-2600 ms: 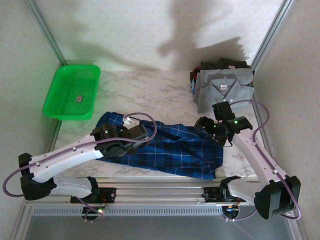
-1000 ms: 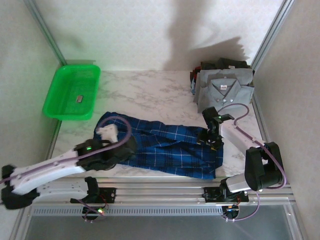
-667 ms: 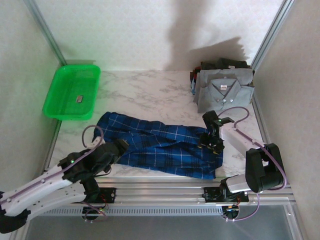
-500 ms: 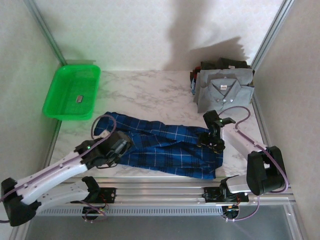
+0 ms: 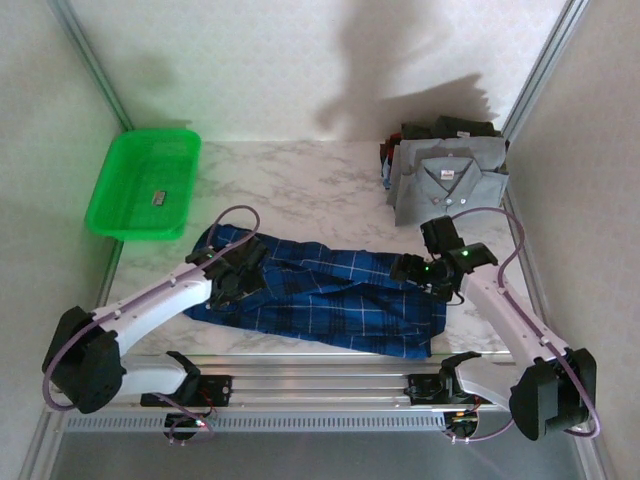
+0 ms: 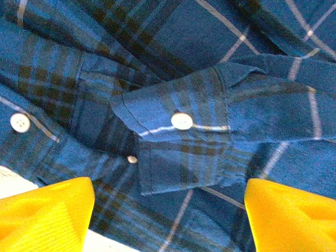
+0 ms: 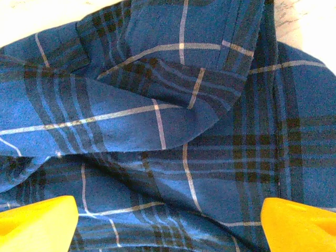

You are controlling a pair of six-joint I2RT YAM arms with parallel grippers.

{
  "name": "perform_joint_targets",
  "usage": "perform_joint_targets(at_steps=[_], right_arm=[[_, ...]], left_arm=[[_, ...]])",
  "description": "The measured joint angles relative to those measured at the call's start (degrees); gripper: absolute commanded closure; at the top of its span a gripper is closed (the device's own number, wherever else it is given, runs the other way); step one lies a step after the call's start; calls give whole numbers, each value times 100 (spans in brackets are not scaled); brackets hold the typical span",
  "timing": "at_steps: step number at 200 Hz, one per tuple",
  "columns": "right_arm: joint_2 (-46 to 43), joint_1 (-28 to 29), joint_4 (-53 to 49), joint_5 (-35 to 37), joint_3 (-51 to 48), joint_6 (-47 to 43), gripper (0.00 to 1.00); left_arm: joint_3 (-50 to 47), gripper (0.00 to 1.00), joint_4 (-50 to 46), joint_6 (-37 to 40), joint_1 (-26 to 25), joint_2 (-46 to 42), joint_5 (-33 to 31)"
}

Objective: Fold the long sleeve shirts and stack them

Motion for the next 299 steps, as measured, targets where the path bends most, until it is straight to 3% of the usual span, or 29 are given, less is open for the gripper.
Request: perform_joint_targets(at_steps=[54,122,149,192,254,299], right_arm=[[-35,0,-109,-111,83,-17,9],[-13,0,-125,-240,136,-17,9],[22,0,-127,-258,146,-17,9],[26,0,-120,-258,186,-11,9],[52,11,-96,-262,188,13,9],[44,22,-96,-258,188,33,9]], left_arm=[[-17,37,402,706,455,361,61],[-334,64,1364,1189,831,673,503],[-433,67,1523,1325,881,925,599],[-586,96,1617,1513,960,922,693],[-442,100,1464,1580,975,857,688],[332,100,940,1624,990,168,614]])
